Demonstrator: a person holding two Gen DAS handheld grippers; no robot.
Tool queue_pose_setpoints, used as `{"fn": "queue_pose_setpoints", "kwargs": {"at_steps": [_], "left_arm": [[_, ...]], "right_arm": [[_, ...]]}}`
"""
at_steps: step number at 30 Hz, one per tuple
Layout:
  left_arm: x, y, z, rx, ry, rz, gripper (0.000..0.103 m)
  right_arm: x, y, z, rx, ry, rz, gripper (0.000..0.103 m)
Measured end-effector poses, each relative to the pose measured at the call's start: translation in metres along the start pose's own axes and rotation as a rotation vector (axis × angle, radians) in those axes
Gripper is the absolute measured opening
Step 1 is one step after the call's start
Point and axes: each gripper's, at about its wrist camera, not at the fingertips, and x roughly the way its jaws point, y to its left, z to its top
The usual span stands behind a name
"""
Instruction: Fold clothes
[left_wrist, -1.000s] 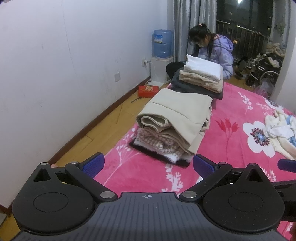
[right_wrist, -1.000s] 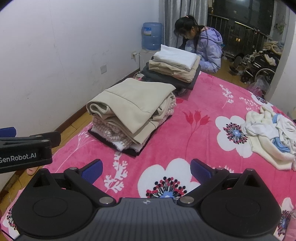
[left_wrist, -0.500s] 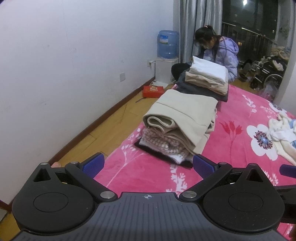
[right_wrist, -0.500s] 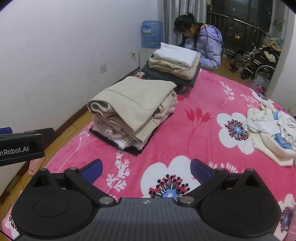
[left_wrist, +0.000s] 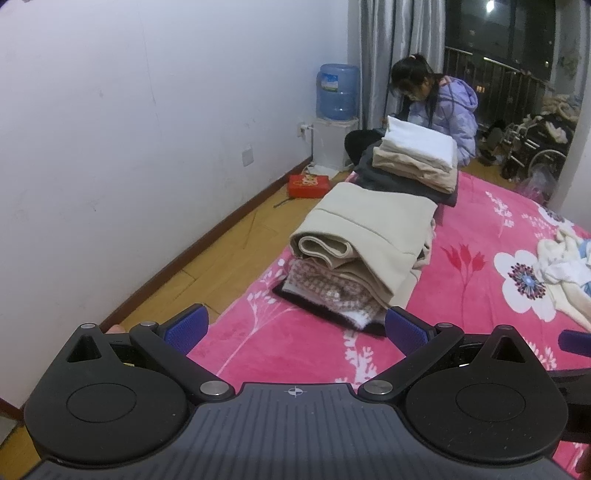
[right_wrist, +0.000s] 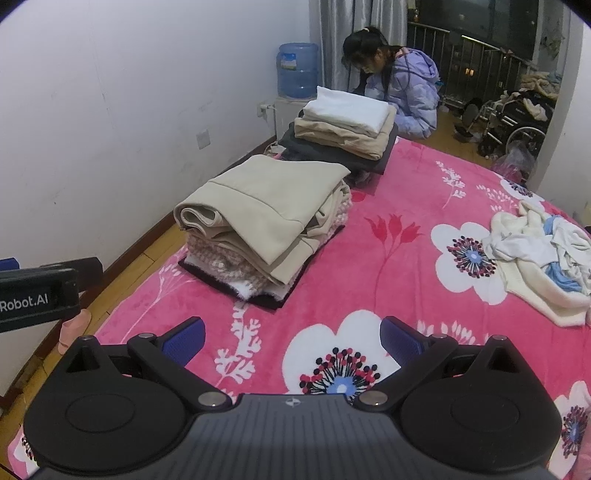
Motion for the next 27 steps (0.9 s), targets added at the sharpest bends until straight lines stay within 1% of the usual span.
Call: {"fn": "queue_pose_setpoints", "kwargs": {"at_steps": [8,15,27], "left_arm": [[-0.0016,0.0024,-0.0041,-0.011,0.002,0.002,0.103],[-0.0009,0.0031,-0.0028,-0.014,-0.001,0.003,0.103],[0.0037,0.0012,-0.0016,-0.009,0.009,0.003,0.103]], "right_arm": [[-0.0015,0.0036,-0.0018,-0.015,0.0,-0.01,0.103],[-0.0031,0.0072,-0.0008,-0.027,-0.011,-0.017,0.103],[0.0009,0.0072,-0.0001,-0.027,-0.003,-0.025,0.103]]}}
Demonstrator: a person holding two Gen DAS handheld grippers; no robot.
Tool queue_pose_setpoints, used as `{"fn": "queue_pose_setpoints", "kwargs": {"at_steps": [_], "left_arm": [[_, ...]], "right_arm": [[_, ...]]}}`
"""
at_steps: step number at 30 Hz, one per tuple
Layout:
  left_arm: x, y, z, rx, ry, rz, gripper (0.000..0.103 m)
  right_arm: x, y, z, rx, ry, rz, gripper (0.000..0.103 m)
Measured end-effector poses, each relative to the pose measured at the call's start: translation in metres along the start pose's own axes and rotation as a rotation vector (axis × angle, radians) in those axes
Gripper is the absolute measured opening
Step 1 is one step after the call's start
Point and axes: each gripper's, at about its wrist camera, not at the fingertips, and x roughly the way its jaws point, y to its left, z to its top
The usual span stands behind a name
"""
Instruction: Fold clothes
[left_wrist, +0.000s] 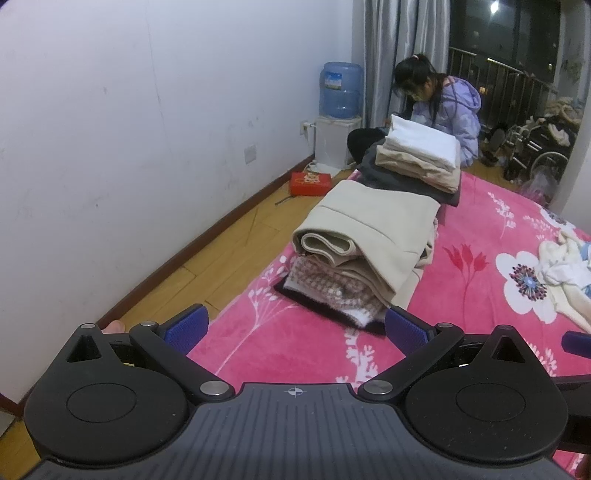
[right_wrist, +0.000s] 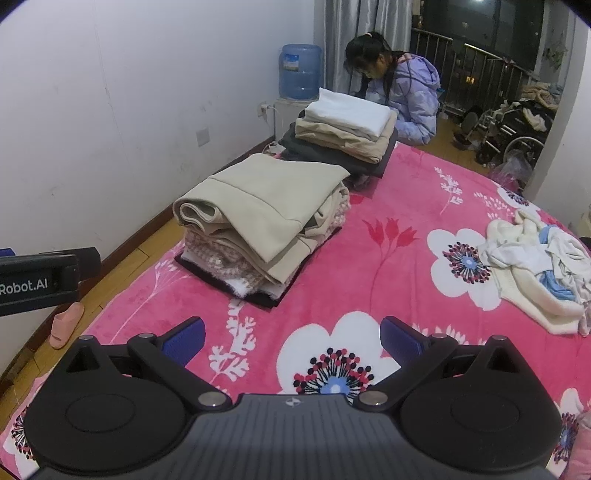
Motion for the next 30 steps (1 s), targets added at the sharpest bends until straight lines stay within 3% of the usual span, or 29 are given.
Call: {"fn": "queue_pose_setpoints", "kwargs": {"at_steps": [30], "left_arm": [[0.0045,-0.0007,0.0029,0.002,0.011,0.004,0.103]], "right_arm": [[0.0067,0.0002,-0.0009,-0.006,0.014,-0.002,0.103]]}}
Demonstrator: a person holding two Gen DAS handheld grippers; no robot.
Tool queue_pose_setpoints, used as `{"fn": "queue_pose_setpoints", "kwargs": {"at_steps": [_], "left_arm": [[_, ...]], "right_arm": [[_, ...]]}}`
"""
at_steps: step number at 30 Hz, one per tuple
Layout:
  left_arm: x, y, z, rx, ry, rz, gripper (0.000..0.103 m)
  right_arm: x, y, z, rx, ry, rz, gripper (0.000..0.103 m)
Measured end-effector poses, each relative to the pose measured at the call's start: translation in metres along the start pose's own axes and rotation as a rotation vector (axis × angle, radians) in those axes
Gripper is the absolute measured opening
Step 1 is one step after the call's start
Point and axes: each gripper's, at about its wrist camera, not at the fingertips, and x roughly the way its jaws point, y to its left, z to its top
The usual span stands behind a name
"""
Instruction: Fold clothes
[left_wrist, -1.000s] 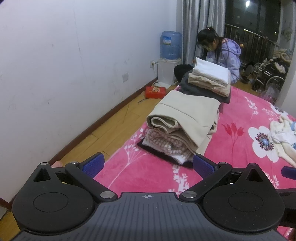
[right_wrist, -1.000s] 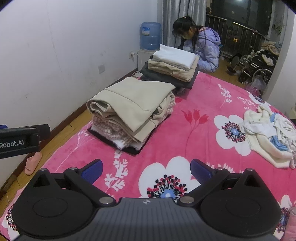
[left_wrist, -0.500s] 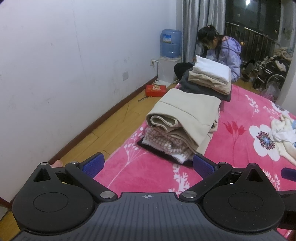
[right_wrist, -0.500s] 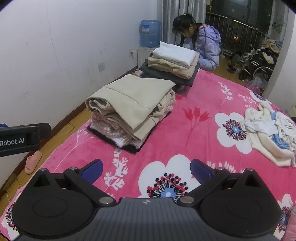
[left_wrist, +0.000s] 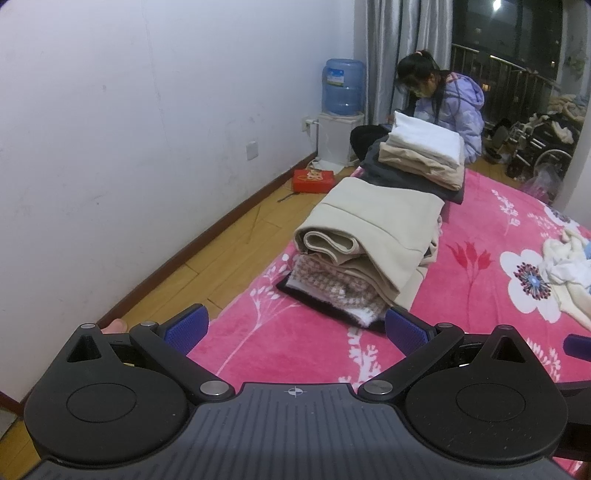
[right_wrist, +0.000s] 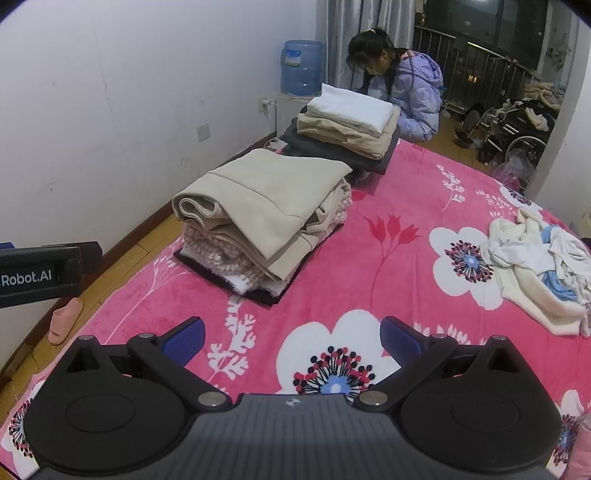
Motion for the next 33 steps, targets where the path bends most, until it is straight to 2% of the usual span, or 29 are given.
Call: {"fn": "queue_pose_setpoints", "kwargs": {"at_steps": [33], "left_arm": [[-0.01,-0.006,0.0,0.017,-0.022,0.008,0.103]], "right_arm": [[-0.012,-0.004,0.0,-0.005,-0.021,0.005,0.103]]}}
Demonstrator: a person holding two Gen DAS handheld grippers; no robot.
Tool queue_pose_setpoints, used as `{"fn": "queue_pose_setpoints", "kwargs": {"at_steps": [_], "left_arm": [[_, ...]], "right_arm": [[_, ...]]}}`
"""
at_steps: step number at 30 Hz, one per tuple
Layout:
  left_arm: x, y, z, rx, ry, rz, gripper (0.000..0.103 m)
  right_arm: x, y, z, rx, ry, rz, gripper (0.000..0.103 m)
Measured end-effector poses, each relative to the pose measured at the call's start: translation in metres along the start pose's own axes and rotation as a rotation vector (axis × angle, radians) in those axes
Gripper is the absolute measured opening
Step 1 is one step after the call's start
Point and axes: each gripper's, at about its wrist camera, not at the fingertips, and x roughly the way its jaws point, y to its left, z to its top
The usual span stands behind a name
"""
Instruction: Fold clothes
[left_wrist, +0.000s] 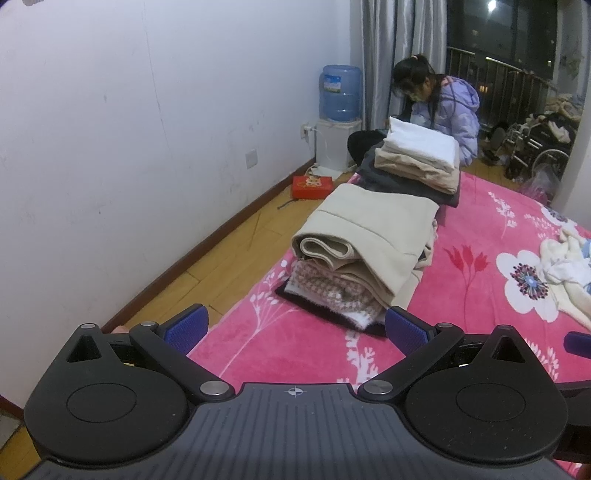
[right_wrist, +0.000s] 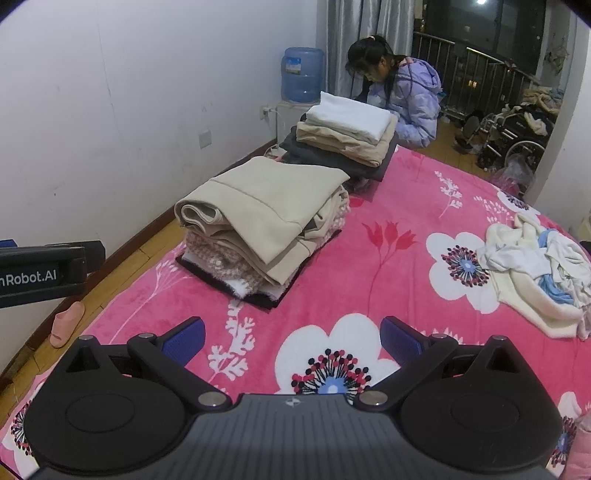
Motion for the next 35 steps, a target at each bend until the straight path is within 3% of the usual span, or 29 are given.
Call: {"fn": "queue_pose_setpoints", "kwargs": {"at_steps": [35], "left_arm": [[0.004,0.0055,-0.0016,-0.002,0.002,0.004,0.103]], "right_arm": [[0.0023,0.0076,-0.0002,-0.009,0.005,-0.003,0.103]]}}
